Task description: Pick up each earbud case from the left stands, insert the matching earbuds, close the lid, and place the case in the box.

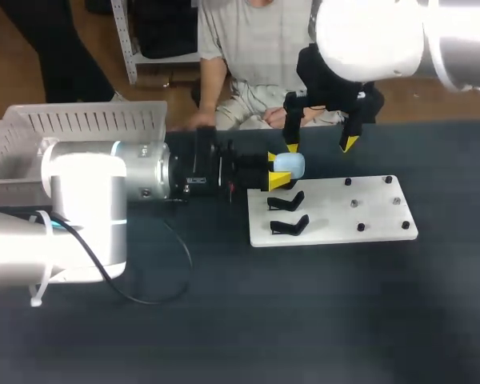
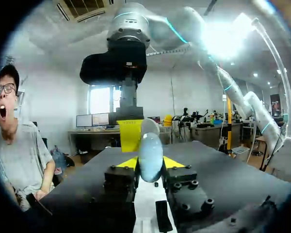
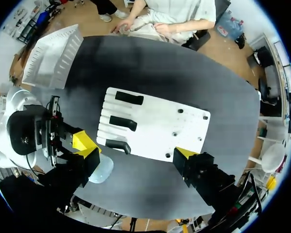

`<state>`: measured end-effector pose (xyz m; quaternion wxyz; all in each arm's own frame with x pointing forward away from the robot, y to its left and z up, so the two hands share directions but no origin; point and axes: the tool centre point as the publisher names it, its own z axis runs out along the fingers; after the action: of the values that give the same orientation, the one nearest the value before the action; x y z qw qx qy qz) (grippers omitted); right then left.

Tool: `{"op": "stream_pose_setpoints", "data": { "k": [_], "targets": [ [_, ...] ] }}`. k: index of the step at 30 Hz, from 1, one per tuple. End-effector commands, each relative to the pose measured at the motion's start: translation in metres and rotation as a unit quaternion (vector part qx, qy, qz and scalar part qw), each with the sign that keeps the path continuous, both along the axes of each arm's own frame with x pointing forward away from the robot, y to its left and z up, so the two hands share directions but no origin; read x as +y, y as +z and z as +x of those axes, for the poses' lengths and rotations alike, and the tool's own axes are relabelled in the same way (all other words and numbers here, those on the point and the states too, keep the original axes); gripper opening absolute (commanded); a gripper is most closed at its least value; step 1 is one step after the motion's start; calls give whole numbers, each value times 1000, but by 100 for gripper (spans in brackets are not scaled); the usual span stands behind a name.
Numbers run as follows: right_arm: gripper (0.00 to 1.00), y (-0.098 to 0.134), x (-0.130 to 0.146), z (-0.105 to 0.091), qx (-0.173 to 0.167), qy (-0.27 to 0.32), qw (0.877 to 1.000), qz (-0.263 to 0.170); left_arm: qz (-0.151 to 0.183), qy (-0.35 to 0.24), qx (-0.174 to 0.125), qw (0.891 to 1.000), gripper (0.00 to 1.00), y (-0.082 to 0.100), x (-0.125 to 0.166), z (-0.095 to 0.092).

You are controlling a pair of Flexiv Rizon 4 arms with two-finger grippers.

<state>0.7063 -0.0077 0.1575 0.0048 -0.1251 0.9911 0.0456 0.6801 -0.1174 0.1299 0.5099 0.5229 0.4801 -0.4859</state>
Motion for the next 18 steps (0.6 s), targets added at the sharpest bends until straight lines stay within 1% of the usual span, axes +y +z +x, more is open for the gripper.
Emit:
{"op": "stream_pose_setpoints", "data": {
  "k": [1, 5, 7, 8, 11, 14, 15, 17, 18],
  "targets": [
    [100, 11, -11, -4, -51, -26, 998, 11, -1, 5, -2, 1000, 0, 0, 0, -2],
    [100, 31, -32, -3, -105, -59, 992, 32, -1, 5, -2, 1000, 0, 0, 0, -2],
    [100, 38, -46, -4, -116, -69, 990, 44, 4, 19, -4, 1000, 0, 2, 9, 1],
    [100, 38, -46, -4, -116, -69, 990, 44, 6, 31, -5, 999, 0, 4, 16, 3],
    [100, 38, -46, -4, -116, -69, 990, 44, 18, 71, -11, 997, 0, 10, 42, 12],
    [100, 38, -46, -4, -116, -69, 990, 44, 42, 110, -16, 993, 0, 15, 75, 21],
    [100, 38, -46, -4, -116, -69, 990, 44, 53, 129, -14, 990, 0, 16, 91, 26],
    [100, 38, -46, -4, -116, -69, 990, 44, 71, 155, -10, 985, 0, 16, 112, 33],
    [100, 38, -46, -4, -116, -69, 990, 44, 77, 176, -3, 981, 0, 16, 128, 39]
  ]
}}
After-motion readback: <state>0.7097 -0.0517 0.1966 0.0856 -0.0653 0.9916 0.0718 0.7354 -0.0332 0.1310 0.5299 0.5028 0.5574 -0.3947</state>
